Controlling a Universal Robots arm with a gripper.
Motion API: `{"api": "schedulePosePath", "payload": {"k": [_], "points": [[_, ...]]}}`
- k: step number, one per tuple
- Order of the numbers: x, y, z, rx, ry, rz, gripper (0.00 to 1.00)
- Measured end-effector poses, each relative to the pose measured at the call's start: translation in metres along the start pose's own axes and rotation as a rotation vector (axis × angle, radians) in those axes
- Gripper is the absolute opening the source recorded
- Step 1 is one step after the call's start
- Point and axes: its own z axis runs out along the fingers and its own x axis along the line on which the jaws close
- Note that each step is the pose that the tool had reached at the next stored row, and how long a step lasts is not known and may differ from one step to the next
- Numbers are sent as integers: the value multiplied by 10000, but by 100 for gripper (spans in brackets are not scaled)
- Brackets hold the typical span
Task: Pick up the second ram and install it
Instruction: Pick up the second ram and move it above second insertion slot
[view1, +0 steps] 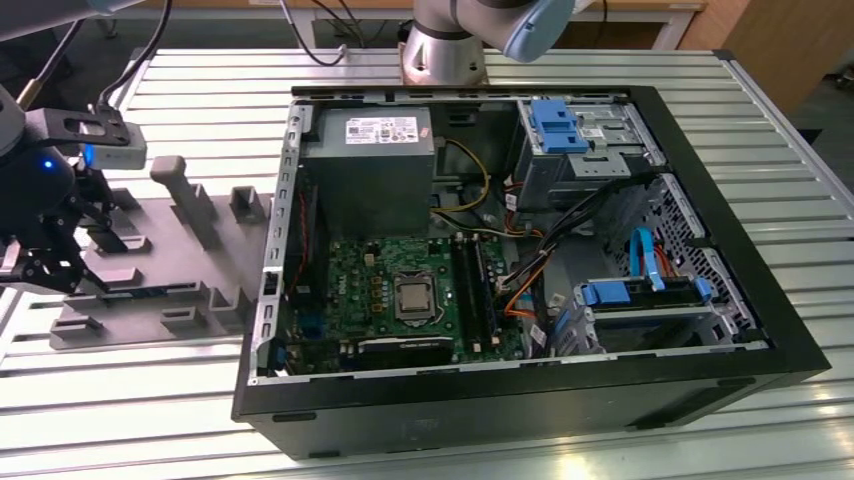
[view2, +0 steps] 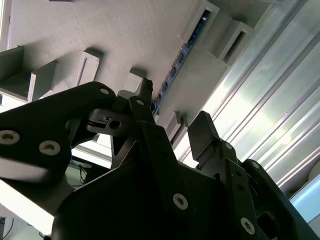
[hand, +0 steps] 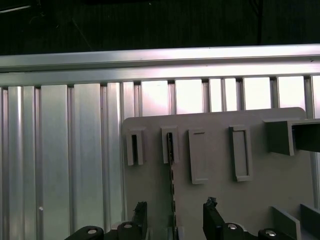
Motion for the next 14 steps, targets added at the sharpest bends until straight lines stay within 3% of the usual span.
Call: {"api": "schedulePosePath", "payload": {"k": [14], "points": [[1, 0, 40, -3, 3, -24, 56]]}}
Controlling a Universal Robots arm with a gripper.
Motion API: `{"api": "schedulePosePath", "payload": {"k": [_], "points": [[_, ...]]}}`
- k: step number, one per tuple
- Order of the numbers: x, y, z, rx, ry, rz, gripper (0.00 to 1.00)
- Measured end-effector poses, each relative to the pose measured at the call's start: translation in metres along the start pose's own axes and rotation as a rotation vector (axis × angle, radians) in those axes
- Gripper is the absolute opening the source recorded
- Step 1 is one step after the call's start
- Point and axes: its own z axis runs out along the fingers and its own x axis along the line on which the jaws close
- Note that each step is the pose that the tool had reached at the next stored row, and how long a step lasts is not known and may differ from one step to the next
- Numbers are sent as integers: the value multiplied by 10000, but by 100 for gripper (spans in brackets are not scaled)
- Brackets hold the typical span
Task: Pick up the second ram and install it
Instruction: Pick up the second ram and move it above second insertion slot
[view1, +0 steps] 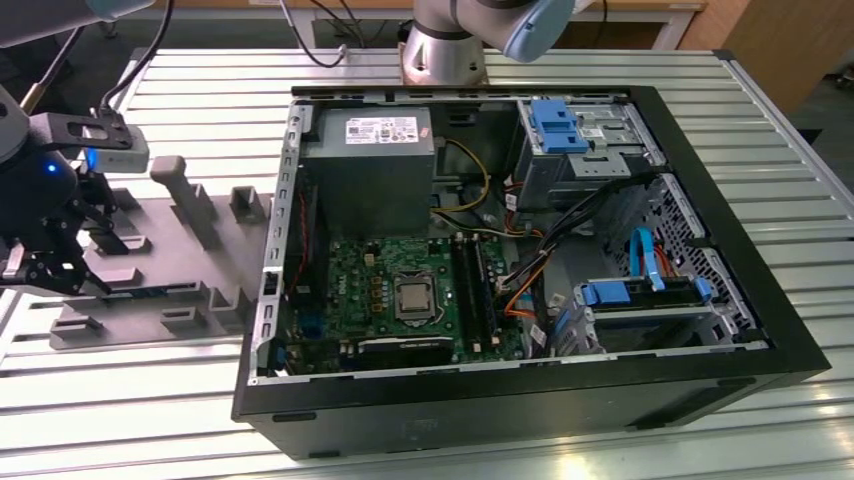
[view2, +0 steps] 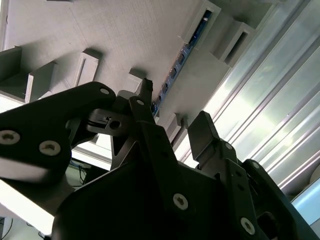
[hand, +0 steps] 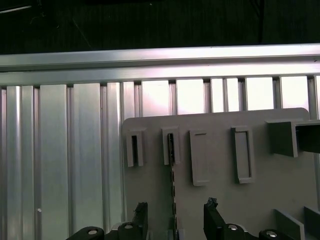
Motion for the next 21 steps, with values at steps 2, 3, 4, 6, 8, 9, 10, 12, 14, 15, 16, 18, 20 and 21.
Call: {"api": "schedulePosePath", "payload": {"k": [2, 3, 4, 6, 8, 9, 10, 12, 14, 15, 16, 18, 20, 21], "points": [[0, -1, 6, 3, -3, 0, 56], [0, -1, 13, 6, -5, 0, 56], [0, -1, 19, 5, -4, 0, 56], [0, 0, 30, 2, -1, 0, 56], [0, 0, 34, 0, 0, 0, 56], [0, 0, 34, 0, 0, 0, 56], [0, 0, 34, 1, 0, 0, 56], [0, 0, 35, 2, 0, 0, 56], [0, 0, 38, 3, -1, 0, 56], [0, -1, 42, 4, -2, 0, 56], [0, 0, 45, 3, -1, 1, 56], [0, -1, 52, 2, 0, 0, 56], [0, 0, 59, 1, 0, 0, 56], [0, 0, 63, 2, 0, 0, 56]]}}
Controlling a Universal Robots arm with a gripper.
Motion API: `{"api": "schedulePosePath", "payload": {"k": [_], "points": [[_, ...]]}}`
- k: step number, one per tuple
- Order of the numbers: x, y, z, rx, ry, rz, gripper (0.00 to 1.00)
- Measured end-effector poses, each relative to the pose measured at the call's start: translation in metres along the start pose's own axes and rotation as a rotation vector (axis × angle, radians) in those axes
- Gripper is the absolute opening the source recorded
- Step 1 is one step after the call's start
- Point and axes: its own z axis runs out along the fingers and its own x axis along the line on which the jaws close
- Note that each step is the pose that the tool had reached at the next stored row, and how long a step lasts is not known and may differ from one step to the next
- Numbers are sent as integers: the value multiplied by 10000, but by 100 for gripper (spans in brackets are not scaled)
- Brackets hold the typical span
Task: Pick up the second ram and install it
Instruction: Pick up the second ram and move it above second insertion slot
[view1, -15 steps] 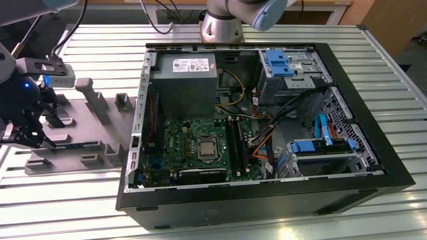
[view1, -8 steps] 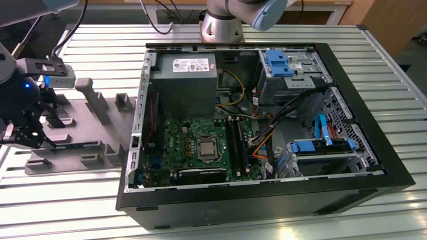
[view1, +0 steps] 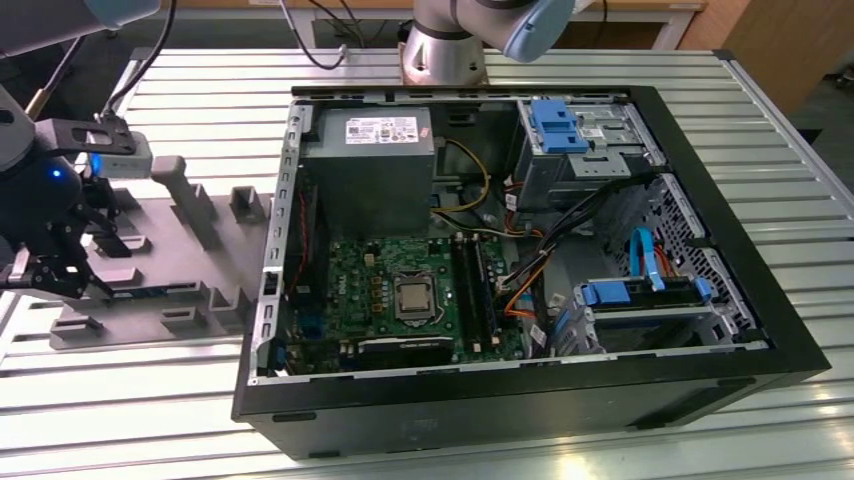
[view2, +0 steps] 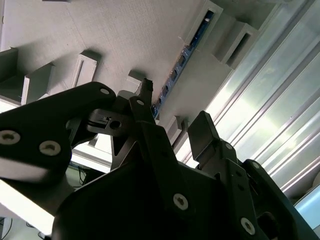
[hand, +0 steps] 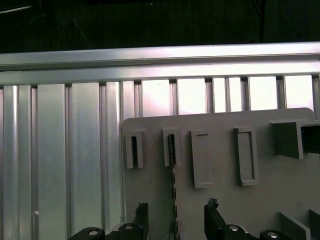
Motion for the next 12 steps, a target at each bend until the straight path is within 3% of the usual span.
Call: {"api": "schedulePosePath", "payload": {"k": [12], "points": [[0, 0, 20, 0, 0, 0, 56]]}}
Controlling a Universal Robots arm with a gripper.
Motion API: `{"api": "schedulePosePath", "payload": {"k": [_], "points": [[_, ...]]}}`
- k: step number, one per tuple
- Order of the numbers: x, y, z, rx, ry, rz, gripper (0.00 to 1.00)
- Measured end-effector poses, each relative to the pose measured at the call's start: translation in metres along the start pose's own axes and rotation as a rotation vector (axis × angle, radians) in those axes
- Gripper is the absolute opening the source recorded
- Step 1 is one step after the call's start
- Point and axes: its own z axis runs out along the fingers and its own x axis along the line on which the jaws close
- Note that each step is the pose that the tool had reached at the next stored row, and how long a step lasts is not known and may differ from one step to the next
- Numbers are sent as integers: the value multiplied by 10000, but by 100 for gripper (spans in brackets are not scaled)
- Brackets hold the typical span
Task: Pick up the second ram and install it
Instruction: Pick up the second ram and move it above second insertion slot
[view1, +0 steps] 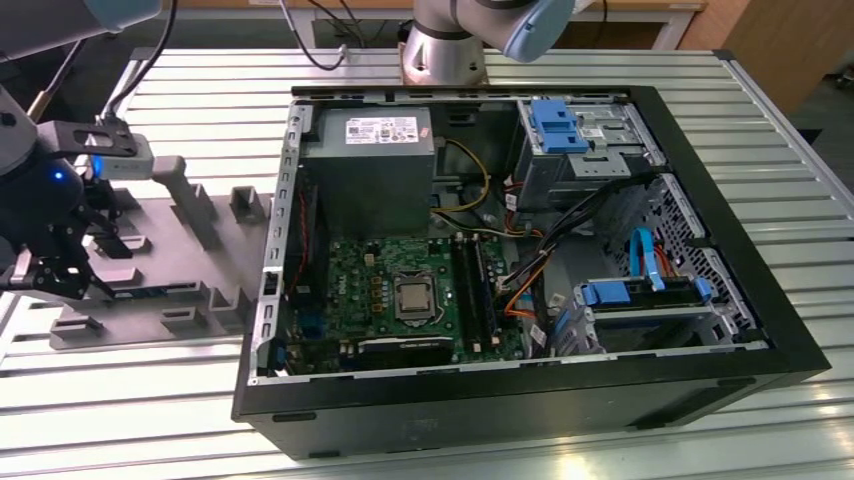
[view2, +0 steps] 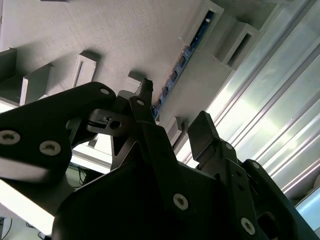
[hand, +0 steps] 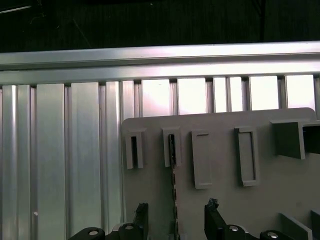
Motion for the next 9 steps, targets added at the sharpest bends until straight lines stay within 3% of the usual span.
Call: {"api": "schedulePosePath", "payload": {"k": [9], "points": [[0, 0, 18, -1, 1, 0, 56]]}}
